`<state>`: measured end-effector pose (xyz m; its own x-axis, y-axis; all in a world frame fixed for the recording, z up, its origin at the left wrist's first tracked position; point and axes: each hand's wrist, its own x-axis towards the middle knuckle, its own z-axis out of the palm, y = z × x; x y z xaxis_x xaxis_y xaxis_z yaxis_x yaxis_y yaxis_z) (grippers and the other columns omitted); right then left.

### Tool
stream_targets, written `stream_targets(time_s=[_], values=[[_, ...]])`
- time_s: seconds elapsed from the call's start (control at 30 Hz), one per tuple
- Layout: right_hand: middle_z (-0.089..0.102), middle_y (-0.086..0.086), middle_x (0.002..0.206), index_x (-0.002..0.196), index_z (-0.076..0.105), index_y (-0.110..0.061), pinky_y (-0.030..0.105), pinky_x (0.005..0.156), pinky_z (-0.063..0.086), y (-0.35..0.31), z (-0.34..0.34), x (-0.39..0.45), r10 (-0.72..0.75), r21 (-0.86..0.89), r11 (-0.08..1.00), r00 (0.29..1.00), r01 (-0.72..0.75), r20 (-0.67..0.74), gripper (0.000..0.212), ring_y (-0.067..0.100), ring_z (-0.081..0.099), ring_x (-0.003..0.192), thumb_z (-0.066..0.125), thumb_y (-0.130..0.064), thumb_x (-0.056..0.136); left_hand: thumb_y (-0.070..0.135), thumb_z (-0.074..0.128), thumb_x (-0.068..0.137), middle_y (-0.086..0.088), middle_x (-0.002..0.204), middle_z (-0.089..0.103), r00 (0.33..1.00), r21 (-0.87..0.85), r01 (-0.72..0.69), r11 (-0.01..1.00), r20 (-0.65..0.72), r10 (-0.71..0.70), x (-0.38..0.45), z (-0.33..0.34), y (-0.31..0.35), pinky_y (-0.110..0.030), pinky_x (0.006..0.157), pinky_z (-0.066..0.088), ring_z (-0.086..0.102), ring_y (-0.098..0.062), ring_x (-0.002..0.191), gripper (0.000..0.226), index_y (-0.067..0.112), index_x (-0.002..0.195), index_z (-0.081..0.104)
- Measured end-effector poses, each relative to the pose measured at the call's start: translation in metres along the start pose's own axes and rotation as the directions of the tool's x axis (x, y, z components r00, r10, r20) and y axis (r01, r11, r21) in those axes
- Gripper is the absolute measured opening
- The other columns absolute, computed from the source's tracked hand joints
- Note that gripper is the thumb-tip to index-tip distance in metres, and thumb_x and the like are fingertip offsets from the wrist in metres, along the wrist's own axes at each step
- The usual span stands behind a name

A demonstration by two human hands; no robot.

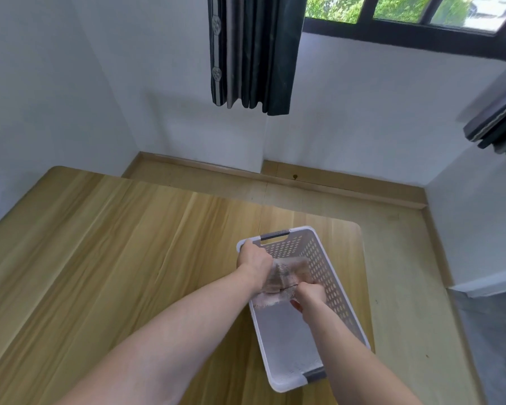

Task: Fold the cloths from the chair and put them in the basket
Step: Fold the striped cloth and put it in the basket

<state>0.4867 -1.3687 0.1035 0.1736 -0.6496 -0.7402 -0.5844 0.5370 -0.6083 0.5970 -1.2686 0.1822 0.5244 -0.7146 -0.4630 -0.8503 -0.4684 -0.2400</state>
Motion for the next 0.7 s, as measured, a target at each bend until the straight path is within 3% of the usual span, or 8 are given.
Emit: stream_targets(time_s=[0.1,0.17,0.23,0.33,0.4,0.57,0.63,0.7], values=[[0.067,0.017,0.099,0.117,0.065,-0.001,0.049,0.074,0.064,0.008,0.007,0.017,-0.002,-0.030,1.000,1.000,0.002,0.008,0.033,0.030,0.064,0.075,0.059,0.002,0.085,0.022,0.055,0.098,-0.001,0.128,0.068,0.998,0.092,-0.040,0.995,0.041,0.037,0.012,0.002,0.005,-0.037,0.102,0.033,0.057,-0.023,0.122,0.027,0.021,0.124,0.064],[0.069,0.014,0.098,0.121,0.062,-0.005,0.056,0.083,0.062,0.014,0.009,0.025,-0.057,-0.119,0.991,0.998,0.054,-0.017,0.048,0.033,0.068,0.081,0.061,-0.010,0.074,0.020,0.059,0.097,-0.003,0.131,0.066,0.998,0.068,-0.038,0.997,0.055,0.034,0.019,0.008,0.008,-0.038,0.103,0.035,0.058,-0.024,0.124,0.032,0.017,0.128,0.062],[0.069,0.013,0.110,0.127,0.057,-0.008,0.053,0.090,0.059,0.022,0.010,0.027,-0.146,-0.257,0.957,0.989,0.137,-0.018,0.061,0.040,0.069,0.098,0.056,-0.020,0.067,0.016,0.060,0.096,-0.006,0.134,0.064,0.998,0.008,-0.024,1.000,0.064,0.023,0.019,0.013,0.012,-0.038,0.099,0.041,0.060,-0.026,0.125,0.035,0.014,0.131,0.060],[0.063,0.011,0.117,0.129,0.057,-0.009,0.040,0.094,0.052,0.024,0.005,0.004,-0.299,-0.400,0.861,0.949,0.314,0.101,0.041,0.037,0.062,0.112,0.054,-0.010,0.088,0.015,0.055,0.100,-0.009,0.140,0.060,0.991,-0.028,-0.062,0.998,0.116,0.065,0.015,0.022,0.018,-0.040,0.099,0.043,0.057,-0.030,0.129,0.035,0.012,0.134,0.061],[0.061,0.006,0.122,0.133,0.055,-0.013,0.038,0.099,0.049,0.021,0.002,-0.008,-0.344,-0.415,0.821,0.920,0.393,0.190,0.039,0.030,0.059,0.114,0.052,-0.009,0.094,0.019,0.055,0.100,-0.010,0.142,0.058,0.983,-0.058,-0.073,0.996,0.164,0.082,0.009,0.021,0.017,-0.041,0.101,0.041,0.055,-0.031,0.131,0.037,0.012,0.136,0.059],[0.059,-0.002,0.110,0.123,0.054,-0.024,0.022,0.083,0.045,0.015,-0.006,-0.012,-0.392,-0.389,0.775,0.862,0.497,0.320,0.037,0.016,0.058,0.106,0.047,0.003,0.099,0.028,0.069,0.089,-0.009,0.125,0.067,0.988,-0.231,0.014,0.973,0.155,0.022,-0.006,0.022,0.010,-0.037,0.081,0.041,0.064,-0.031,0.115,0.037,0.015,0.123,0.063],[0.064,0.003,0.118,0.131,0.057,-0.020,0.019,0.073,0.049,0.016,-0.013,-0.014,-0.388,-0.451,0.725,0.849,0.521,0.358,0.040,0.014,0.062,0.103,0.049,0.000,0.097,0.029,0.067,0.088,-0.009,0.123,0.067,0.990,-0.320,0.055,0.946,0.141,-0.010,-0.018,0.027,0.007,-0.037,0.079,0.043,0.065,-0.032,0.112,0.037,0.015,0.122,0.062],[0.062,0.009,0.135,0.142,0.053,-0.017,0.027,0.083,0.053,0.016,-0.020,-0.016,-0.350,-0.536,0.663,0.850,0.522,0.394,0.049,0.021,0.063,0.111,0.051,-0.005,0.095,0.033,0.061,0.092,-0.010,0.124,0.065,0.990,-0.375,0.084,0.923,0.140,-0.033,-0.033,0.033,0.005,-0.039,0.081,0.044,0.064,-0.033,0.114,0.037,0.014,0.124,0.060]])
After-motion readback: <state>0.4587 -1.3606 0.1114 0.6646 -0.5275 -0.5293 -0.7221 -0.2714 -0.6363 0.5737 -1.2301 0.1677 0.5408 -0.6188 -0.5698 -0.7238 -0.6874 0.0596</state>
